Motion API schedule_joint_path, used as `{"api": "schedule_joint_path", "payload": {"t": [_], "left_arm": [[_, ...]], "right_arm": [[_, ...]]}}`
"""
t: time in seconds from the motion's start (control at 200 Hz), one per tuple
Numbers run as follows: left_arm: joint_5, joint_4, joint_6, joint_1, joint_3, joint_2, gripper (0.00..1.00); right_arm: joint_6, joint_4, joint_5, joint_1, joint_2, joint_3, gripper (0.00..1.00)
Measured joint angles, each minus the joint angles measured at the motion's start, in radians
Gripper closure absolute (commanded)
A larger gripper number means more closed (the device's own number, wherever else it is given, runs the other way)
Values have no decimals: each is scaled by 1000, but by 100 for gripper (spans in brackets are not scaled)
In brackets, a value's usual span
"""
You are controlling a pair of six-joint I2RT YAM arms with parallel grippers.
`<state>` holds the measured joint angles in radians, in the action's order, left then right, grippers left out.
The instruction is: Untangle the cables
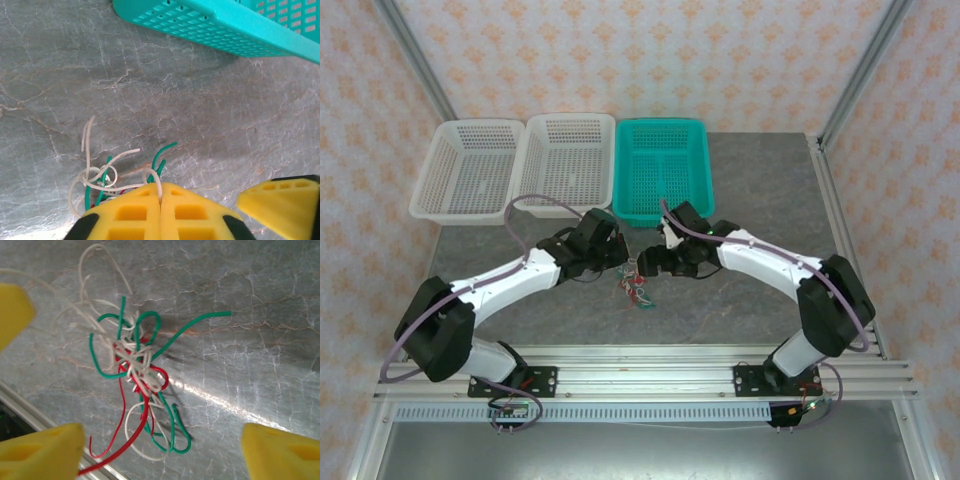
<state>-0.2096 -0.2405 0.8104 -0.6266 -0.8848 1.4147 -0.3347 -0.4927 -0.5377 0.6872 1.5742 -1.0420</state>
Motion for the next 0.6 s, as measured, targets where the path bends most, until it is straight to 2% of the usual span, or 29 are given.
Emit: {"api": "schedule_joint_path", "payload": {"t": [0.025, 0.15, 0.24, 0.42, 0.455, 0.55, 0.596], "left_arm": [[0, 0, 2, 0, -1, 0, 100], [13, -13, -8, 1, -1, -20, 100], [19, -48, -25, 16, -1, -69, 100], [37, -116, -59, 83, -7, -168, 100], [39, -127, -68, 90, -10, -175, 100], [26, -138, -96, 92, -16, -175, 100], [14, -138, -105, 92, -16, -172, 100]], "right_arm": [[-8, 8, 10, 2, 11, 0, 36], [-34, 69, 89, 2, 43, 28, 81], [-63, 105, 158, 2, 45, 66, 100], [-164, 163, 306, -12, 40, 174, 99], [-179, 170, 324, -23, 30, 201, 94], [-184, 186, 340, -46, -37, 256, 67], [-176, 206, 336, -43, -88, 272, 58]]}}
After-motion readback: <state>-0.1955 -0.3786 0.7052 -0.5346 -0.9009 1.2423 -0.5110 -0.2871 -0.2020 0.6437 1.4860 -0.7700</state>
